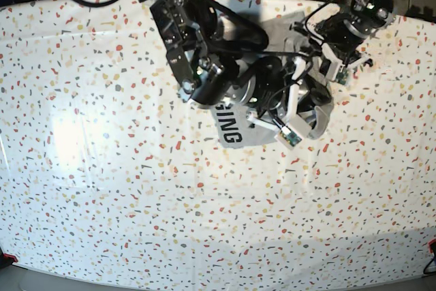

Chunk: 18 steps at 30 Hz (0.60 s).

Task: Fold the T-shirt properly
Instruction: 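Lift and flip the folded shirt over with both grippers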

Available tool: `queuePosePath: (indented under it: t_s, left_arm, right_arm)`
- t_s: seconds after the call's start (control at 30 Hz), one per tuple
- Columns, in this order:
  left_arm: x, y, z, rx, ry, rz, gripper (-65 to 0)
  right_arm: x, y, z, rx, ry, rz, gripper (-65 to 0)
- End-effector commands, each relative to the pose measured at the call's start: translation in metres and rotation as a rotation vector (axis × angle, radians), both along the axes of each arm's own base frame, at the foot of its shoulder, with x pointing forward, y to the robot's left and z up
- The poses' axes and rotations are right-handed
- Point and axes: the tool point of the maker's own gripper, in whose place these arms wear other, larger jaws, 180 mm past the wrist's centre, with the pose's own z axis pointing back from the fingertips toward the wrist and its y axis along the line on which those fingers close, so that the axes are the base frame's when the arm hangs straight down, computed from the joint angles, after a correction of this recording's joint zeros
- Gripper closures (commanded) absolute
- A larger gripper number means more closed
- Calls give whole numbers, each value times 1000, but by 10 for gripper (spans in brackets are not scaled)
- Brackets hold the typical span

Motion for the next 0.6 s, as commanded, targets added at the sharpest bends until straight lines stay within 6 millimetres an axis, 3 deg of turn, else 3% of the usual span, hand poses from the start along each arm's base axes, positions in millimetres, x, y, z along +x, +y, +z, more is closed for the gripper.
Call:
queuePosePath:
  t_s: [0.0,0.1,0.23,0.57]
  left_arm:
    - [8,15,19,18,-65,33,-264]
    - [7,55,39,84,-113,122,-264]
    - [-2,92,44,140,-112,204,-264]
    - [-10,96,39,151,-90,210,-264]
  right_arm:
    - [4,6,22,70,-34,2,0]
    - [1,8,22,70,-32,12,0]
    - [-8,17,22,64,-35,50,0]
    - [-48,48,19,58,-39,192,0]
